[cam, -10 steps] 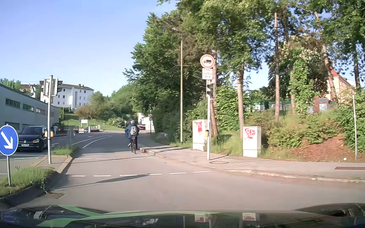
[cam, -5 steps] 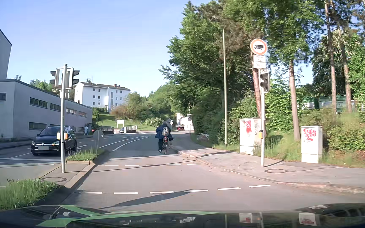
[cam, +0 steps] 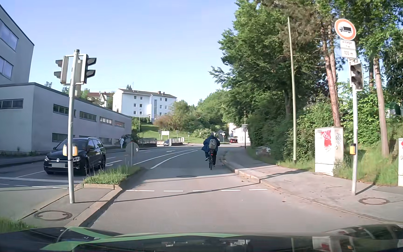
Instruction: Follow the waypoints while adhering to traffic rules and regulations
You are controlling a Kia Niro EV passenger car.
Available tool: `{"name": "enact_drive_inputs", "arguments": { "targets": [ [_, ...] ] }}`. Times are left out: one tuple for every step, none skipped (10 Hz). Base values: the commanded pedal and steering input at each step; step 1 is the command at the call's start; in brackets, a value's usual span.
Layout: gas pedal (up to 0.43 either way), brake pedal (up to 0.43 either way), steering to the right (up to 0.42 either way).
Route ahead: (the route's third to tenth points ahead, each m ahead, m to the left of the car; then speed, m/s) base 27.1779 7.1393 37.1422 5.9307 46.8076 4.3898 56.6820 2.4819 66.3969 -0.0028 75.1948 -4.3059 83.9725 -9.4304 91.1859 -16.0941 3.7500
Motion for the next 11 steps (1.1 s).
{"name": "enact_drive_inputs", "arguments": {
  "targets": [
    [0.000, 0.000, -0.162],
    [0.028, 0.000, -0.138],
    [0.039, 0.000, -0.116],
    [0.039, 0.000, -0.097],
    [0.039, 0.000, -0.086],
    [0.039, 0.000, -0.074],
    [0.039, 0.000, -0.064],
    [0.039, 0.000, -0.055],
    [0.039, 0.000, -0.047],
    [0.039, 0.000, -0.044],
    [0.039, 0.000, -0.040]
  ]
}}
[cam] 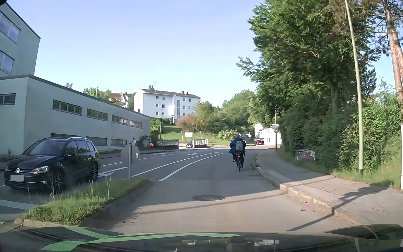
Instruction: Follow the waypoints while adhering to traffic rules and regulations
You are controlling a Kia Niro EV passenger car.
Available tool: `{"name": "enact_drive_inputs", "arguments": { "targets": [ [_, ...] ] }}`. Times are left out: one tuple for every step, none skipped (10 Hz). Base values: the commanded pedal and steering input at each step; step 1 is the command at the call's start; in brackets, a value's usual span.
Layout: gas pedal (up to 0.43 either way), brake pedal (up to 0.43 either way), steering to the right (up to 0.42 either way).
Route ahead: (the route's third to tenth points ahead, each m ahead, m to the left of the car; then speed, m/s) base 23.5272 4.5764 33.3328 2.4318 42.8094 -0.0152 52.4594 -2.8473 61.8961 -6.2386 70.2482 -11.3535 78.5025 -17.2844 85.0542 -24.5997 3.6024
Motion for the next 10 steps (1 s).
{"name": "enact_drive_inputs", "arguments": {
  "targets": [
    [0.087, 0.000, -0.035],
    [0.150, 0.000, -0.029],
    [0.150, 0.000, -0.023],
    [0.157, 0.000, -0.018],
    [0.157, 0.000, -0.016],
    [0.157, 0.000, -0.013],
    [0.157, 0.000, -0.010],
    [0.157, 0.000, -0.008],
    [0.157, 0.000, -0.008],
    [0.157, 0.000, -0.009]
  ]
}}
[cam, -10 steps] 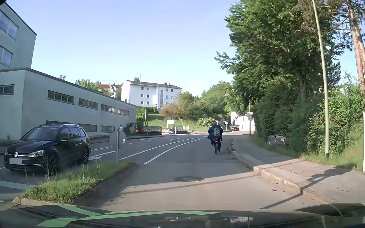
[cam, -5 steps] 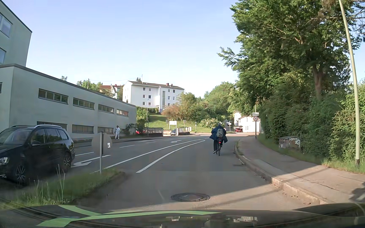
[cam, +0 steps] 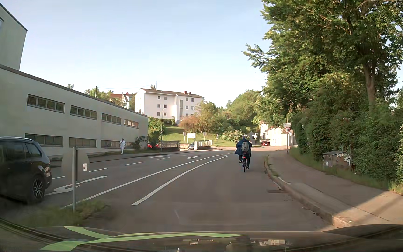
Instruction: Follow the waypoints while adhering to traffic rules and regulations
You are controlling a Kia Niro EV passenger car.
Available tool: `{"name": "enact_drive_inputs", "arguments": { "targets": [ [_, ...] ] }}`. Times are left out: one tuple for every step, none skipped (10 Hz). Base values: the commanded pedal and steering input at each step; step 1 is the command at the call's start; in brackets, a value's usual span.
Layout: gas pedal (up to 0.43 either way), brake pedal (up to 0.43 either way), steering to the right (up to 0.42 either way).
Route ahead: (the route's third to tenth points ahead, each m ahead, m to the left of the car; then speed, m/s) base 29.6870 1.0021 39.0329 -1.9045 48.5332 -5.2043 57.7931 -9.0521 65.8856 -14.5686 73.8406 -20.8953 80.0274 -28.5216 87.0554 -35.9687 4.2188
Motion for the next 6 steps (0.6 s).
{"name": "enact_drive_inputs", "arguments": {
  "targets": [
    [0.157, 0.000, -0.008],
    [0.157, 0.000, -0.009],
    [0.157, 0.000, -0.008],
    [0.157, 0.000, -0.008],
    [0.150, 0.000, -0.008],
    [0.138, 0.000, -0.007]
  ]
}}
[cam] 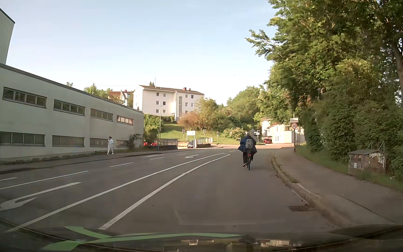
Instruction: Follow the waypoints while adhering to traffic rules and regulations
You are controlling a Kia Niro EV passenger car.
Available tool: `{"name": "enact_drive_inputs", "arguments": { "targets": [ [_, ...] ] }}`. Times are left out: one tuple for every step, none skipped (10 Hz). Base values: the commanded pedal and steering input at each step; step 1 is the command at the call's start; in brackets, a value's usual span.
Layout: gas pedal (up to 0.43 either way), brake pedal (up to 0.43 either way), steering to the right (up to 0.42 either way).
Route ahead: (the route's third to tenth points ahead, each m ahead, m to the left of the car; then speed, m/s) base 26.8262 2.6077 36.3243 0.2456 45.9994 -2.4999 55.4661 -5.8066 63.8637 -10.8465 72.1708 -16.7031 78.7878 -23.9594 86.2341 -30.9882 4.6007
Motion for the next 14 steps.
{"name": "enact_drive_inputs", "arguments": {
  "targets": [
    [0.118, 0.000, -0.003],
    [0.039, 0.000, 0.000],
    [0.020, 0.000, 0.000],
    [0.020, 0.000, 0.001],
    [0.020, 0.000, 0.004],
    [0.020, 0.000, 0.005],
    [0.020, 0.000, 0.005],
    [0.020, 0.000, 0.005],
    [0.028, 0.000, 0.006],
    [0.028, 0.000, 0.006],
    [0.028, 0.000, 0.007],
    [0.028, 0.000, 0.012],
    [0.028, 0.000, 0.022],
    [0.028, 0.000, 0.030]
  ]
}}
